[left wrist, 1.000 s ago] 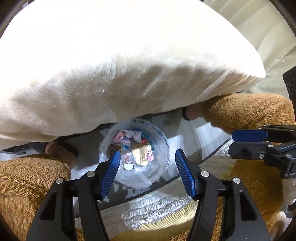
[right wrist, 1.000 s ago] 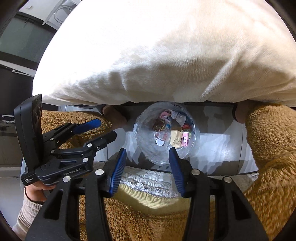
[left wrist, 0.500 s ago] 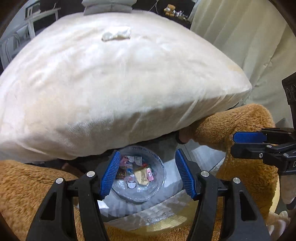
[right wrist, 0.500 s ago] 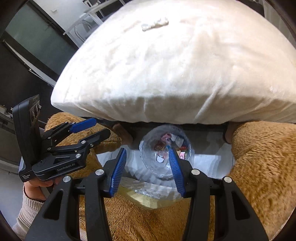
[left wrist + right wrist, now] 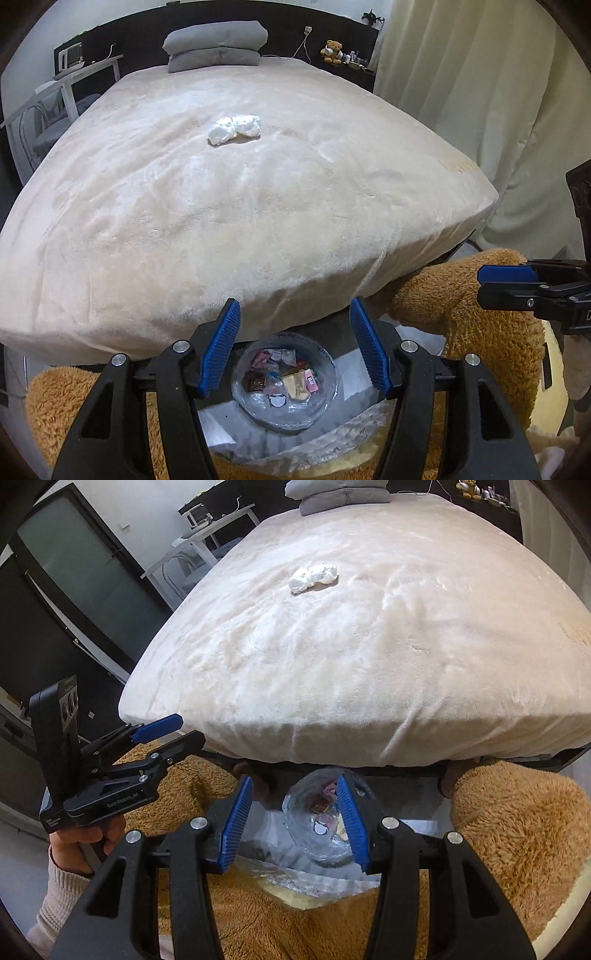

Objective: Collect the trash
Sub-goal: 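Move both open tools back over the white plastic bags on the bed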

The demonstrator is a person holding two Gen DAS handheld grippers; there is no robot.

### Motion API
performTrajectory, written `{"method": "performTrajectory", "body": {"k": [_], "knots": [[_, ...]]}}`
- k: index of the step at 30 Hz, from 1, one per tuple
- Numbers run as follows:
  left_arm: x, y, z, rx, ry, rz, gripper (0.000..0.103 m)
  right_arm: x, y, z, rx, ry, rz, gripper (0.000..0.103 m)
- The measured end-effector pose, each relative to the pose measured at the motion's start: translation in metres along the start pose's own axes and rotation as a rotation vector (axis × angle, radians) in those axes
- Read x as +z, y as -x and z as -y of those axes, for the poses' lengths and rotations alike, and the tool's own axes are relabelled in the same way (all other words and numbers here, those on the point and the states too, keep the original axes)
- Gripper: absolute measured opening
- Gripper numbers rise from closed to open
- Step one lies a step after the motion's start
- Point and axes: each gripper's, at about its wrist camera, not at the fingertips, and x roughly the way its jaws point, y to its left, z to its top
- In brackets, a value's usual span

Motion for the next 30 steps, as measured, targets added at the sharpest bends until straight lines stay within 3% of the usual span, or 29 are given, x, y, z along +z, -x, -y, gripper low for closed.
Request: {"method": "performTrajectory", "body": {"k": [24, 28, 30], "knots": [[0.092, -0.076, -0.082, -0.001, 0.060, -0.012, 0.060, 0.140, -0.077, 0.019, 0.009, 0.001, -0.048, 0.048], [0.111, -0.092, -0.102, 0.006, 0.069, -0.014, 0.060, 0.169, -0.092, 0.020, -0.053, 0.018, 0.000, 0.048], [0.119, -0.099, -0.112, 0.010, 0.074, -0.013, 0.060, 0.182, -0.102, 0.022, -0.038, 0.008, -0.003, 0.048]]}}
